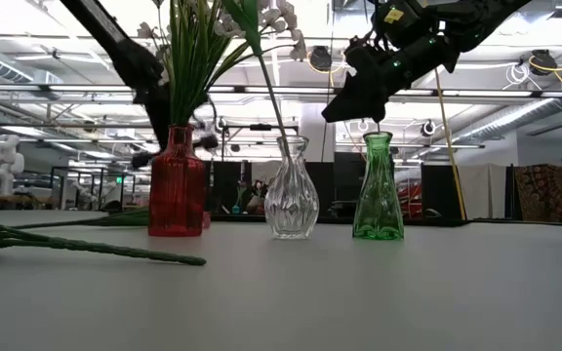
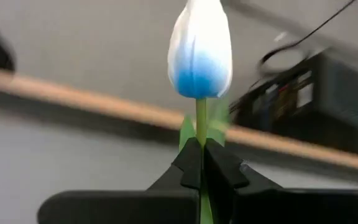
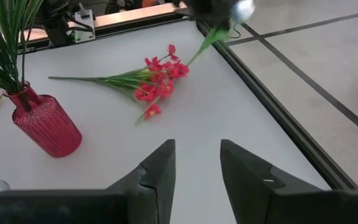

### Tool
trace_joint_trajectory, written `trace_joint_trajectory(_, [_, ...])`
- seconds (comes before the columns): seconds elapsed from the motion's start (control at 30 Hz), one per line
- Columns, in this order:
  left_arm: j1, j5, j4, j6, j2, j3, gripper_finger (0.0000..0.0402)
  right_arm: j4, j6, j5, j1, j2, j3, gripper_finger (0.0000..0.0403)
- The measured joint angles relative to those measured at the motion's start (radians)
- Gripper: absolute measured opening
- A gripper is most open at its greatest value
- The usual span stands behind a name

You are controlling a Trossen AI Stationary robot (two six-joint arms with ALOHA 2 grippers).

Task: Sort flowers into vase by color
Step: Put the top white tulip into the transparent flower vase

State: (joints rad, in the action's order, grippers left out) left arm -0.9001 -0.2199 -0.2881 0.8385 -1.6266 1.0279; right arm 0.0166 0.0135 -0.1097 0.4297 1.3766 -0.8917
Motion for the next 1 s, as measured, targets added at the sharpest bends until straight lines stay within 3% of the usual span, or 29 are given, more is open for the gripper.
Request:
trace_joint_trajectory(0.43, [-0.02, 0.009, 0.237, -0.342, 0.37, 0.023, 0.001, 0.002, 0.0, 0.002, 0.0, 0.0, 0.0, 0.0118])
trace_joint_trajectory(0.6, [-0.001, 0.12, 0.317, -0.468, 0.471, 0.051, 0.001, 0.028, 0.013, 0.001, 0.0, -0.011, 0.0, 0.0118])
trace_joint_trajectory(0.73, [0.02, 0.205, 0.335, -0.483, 0.519, 0.119, 0.0011, 0.019, 0.008, 0.006, 0.0, -0.072, -0.033, 0.0118])
trace_joint_trajectory(1.0, [0.158, 0.474, 0.48, -0.564, 0.511, 0.28, 0.0011, 0.038, 0.054, 0.014, -0.062, -0.179, -0.212, 0.0118])
